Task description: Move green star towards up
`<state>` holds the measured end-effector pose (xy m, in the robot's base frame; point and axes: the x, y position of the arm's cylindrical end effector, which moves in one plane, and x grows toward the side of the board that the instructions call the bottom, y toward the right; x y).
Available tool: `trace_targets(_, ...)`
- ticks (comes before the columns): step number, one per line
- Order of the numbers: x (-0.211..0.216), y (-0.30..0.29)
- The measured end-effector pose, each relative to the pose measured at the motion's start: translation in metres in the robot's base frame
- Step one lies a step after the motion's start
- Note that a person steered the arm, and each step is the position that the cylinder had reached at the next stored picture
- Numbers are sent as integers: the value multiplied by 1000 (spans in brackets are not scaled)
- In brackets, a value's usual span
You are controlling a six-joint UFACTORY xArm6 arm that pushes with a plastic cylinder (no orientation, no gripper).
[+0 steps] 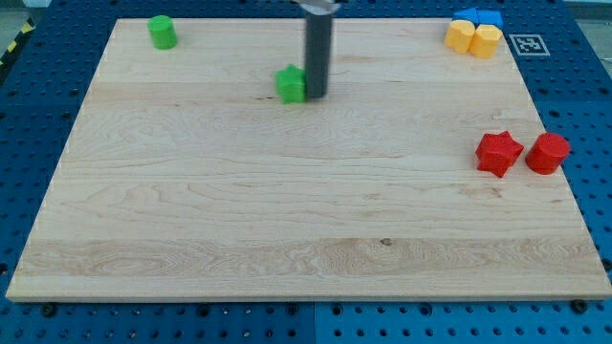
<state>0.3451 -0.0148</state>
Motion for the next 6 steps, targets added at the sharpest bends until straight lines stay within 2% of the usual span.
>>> trace_targets(1,-17,-52)
trace_targets(2,-16,-49)
trace_targets(3,9,-17)
trace_targets(4,37,-12)
trace_targets(5,29,-55)
trace_targets(6,0,-92)
